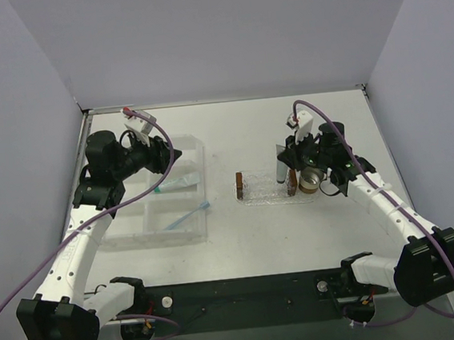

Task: Prepare toiletry sets of a toothbrush and toothpaste on the tray

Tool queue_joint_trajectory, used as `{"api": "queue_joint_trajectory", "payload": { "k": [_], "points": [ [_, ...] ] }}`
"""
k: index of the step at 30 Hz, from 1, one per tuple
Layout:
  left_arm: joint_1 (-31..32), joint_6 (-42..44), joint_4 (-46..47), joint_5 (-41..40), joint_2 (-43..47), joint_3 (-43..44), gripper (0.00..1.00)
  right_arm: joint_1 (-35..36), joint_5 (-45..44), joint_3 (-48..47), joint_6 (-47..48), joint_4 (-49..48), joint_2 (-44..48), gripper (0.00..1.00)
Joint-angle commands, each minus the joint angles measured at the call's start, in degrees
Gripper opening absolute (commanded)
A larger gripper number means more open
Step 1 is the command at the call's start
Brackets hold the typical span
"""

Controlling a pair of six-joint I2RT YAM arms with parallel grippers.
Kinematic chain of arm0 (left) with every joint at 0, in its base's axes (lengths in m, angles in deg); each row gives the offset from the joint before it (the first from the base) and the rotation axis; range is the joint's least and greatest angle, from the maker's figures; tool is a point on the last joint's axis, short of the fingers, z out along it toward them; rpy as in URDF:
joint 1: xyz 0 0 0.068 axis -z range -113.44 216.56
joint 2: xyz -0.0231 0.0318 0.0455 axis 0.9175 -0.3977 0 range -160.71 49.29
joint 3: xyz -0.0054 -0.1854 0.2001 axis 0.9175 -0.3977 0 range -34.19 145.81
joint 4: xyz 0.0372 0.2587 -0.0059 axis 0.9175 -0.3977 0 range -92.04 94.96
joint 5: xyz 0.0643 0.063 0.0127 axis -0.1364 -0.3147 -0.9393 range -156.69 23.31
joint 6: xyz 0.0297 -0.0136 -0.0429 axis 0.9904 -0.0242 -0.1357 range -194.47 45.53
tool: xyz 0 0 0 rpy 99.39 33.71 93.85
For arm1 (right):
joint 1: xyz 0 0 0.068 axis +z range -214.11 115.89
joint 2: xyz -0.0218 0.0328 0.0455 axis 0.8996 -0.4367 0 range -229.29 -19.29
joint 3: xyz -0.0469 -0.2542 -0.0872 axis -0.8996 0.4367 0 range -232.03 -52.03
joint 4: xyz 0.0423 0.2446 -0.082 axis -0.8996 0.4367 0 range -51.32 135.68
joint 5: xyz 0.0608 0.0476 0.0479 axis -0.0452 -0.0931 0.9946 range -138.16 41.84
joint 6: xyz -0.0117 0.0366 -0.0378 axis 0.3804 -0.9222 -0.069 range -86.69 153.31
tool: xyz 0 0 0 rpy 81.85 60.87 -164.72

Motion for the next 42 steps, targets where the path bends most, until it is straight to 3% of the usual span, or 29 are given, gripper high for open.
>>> {"api": "queue_joint_trajectory", "payload": {
  "k": [1, 21, 42],
  "points": [
    [-0.5, -0.5, 3.3, 1.8, 0.2, 0.0, 0.59, -0.2, 1.2, 0.7, 0.5, -5.3, -0.2, 0.0],
    [-1.1, -0.5, 3.3, 2.9, -0.1, -0.7, 0.59, -0.2, 0.1, 4.5, 0.3, -9.8, -2.1, 0.0],
    [-1.9, -0.3, 3.4, 4.1, 0.0, -1.6, 0.59, -0.2, -0.4, 5.8, 0.5, -10.7, -2.0, 0.22]
  ]
}}
